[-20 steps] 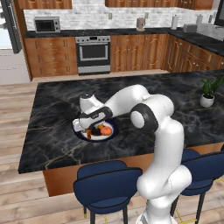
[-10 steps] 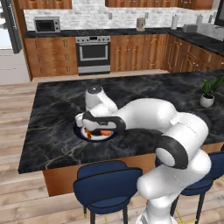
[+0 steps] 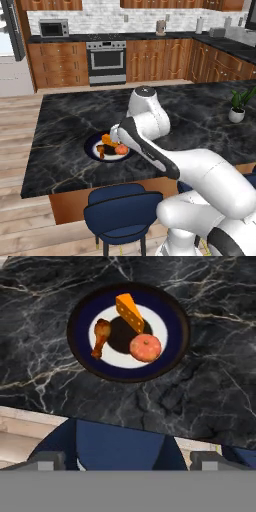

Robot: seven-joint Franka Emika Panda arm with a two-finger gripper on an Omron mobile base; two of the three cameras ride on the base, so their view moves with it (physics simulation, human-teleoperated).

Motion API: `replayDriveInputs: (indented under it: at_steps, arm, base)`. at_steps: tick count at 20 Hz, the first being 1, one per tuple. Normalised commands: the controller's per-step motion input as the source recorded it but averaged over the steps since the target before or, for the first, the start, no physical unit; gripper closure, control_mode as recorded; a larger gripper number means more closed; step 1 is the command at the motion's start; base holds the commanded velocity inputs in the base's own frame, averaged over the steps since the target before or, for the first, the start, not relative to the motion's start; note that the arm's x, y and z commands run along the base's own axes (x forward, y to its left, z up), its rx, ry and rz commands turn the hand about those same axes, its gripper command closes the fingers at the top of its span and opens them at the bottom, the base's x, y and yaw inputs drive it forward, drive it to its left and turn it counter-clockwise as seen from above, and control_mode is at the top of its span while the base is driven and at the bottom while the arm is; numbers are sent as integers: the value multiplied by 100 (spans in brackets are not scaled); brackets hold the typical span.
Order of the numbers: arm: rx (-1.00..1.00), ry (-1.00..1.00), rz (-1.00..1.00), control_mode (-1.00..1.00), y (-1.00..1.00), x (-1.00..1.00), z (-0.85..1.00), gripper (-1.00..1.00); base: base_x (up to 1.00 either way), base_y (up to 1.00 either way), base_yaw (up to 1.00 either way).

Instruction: Take the cheese, chicken drumstick, and squash from the fridge and place them on the plate on the dining counter to create an appetizer plate.

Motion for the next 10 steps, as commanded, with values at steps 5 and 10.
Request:
replayDriveInputs:
  at_steps: [5,10]
  arm:
    - [0,16,-1,-100,-70,-100,79,-100]
    - [-4,1,-2,-100,-68,-99,36,-100]
  base:
    - [0,0,0]
    - [0,0,0]
